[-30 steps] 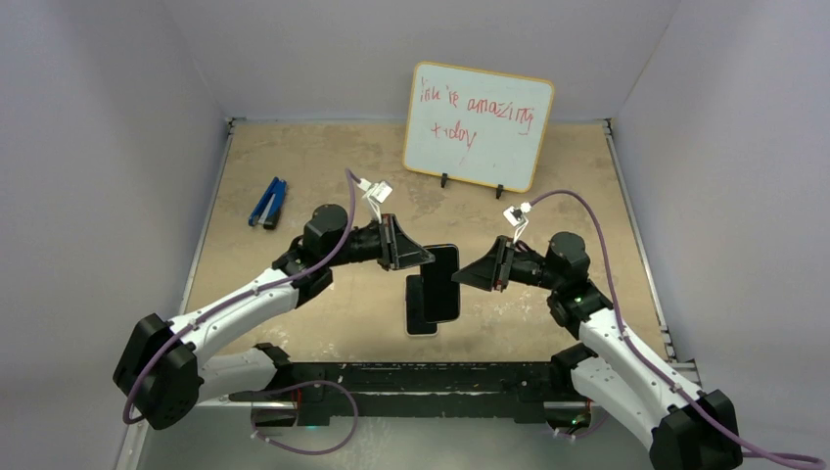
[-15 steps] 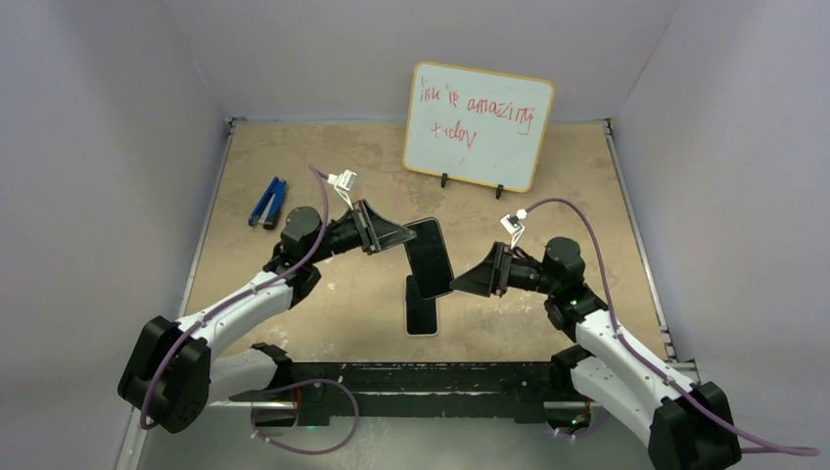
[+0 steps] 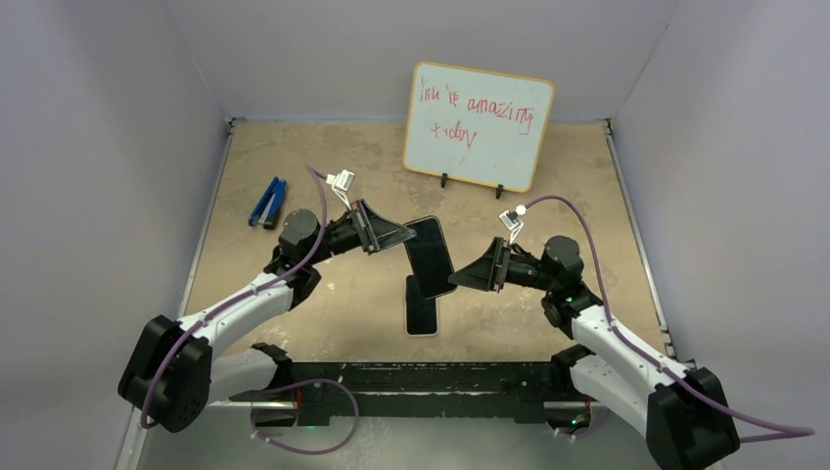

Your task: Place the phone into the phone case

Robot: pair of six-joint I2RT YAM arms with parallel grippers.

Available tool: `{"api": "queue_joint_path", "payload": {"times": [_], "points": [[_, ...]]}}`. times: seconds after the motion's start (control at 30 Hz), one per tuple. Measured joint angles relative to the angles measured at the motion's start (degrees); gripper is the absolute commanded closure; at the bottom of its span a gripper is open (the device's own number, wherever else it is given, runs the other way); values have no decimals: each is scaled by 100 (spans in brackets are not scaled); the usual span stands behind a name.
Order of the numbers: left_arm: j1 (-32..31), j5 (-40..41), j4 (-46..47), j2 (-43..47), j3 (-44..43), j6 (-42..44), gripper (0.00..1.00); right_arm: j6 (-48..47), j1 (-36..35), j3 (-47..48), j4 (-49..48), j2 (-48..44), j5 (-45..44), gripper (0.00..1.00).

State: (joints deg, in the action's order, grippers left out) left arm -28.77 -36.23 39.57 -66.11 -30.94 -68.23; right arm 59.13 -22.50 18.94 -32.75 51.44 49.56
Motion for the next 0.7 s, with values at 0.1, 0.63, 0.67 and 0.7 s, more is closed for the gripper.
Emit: {"api": "queue_joint_path", "payload": {"times": [0.1,0.63,0.67,0.7], "points": [[0,4,9,-2,22,2,100,98,-7,-4,-142,4,4,44],[0,74,15,-52,85,4,100,225,-212,-33,-354,278,144,78],[0,87,13,-52,85,9,100,210,-225,-33,-358,286,144,89],[0,98,11,-52,85,7,100,203,-225,-33,-343,291,144,98]]}}
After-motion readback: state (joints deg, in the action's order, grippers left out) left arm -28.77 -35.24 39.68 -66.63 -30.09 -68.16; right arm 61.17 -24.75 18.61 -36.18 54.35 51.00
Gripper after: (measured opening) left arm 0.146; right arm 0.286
